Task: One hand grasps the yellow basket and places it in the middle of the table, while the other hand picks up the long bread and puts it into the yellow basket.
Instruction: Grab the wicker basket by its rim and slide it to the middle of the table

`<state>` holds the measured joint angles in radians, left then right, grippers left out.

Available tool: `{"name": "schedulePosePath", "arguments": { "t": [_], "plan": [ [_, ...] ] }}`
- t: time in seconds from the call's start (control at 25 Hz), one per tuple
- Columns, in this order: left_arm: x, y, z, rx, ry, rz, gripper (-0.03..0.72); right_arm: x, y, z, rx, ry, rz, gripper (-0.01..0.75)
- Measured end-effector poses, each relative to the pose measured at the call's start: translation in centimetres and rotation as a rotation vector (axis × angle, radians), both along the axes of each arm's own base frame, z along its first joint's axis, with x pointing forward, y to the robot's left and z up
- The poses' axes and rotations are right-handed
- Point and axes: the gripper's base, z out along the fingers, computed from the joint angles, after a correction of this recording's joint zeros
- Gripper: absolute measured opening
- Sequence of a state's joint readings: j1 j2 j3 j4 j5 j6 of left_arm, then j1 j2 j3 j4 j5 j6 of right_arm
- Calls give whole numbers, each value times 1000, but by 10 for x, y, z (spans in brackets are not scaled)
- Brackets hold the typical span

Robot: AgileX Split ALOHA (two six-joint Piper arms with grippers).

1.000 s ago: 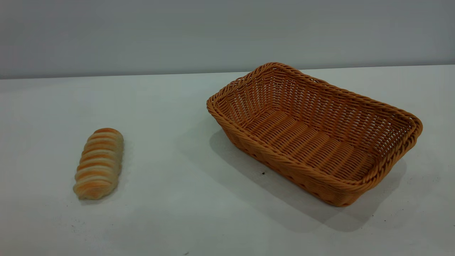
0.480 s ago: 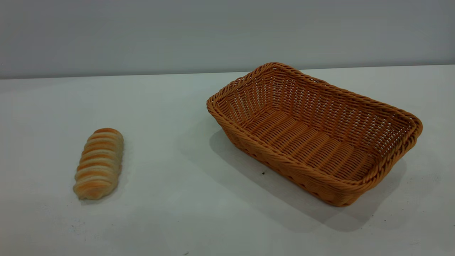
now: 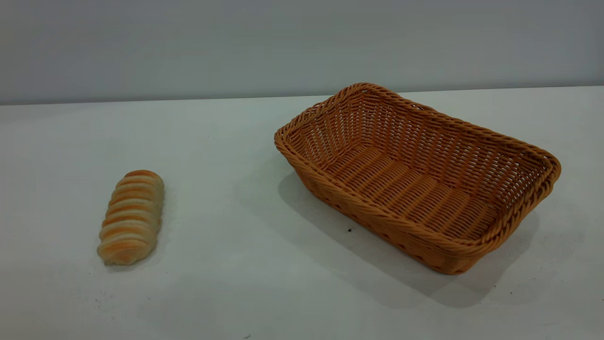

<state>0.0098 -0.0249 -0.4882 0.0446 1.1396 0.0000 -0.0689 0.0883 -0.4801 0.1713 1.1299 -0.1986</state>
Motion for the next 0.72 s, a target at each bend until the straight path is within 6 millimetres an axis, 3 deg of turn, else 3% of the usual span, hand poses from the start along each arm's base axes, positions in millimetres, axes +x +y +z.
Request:
{"name": "schedulePosePath", "arguments": {
  "t": [0.52, 0.72],
  "plan": [
    [0, -2, 1, -30, -14, -8, 300, 0, 2, 1, 30, -4, 4, 239],
    [9, -9, 30, -91, -246, -59, 300, 6, 7, 11, 132, -107, 1, 239]
  ]
}}
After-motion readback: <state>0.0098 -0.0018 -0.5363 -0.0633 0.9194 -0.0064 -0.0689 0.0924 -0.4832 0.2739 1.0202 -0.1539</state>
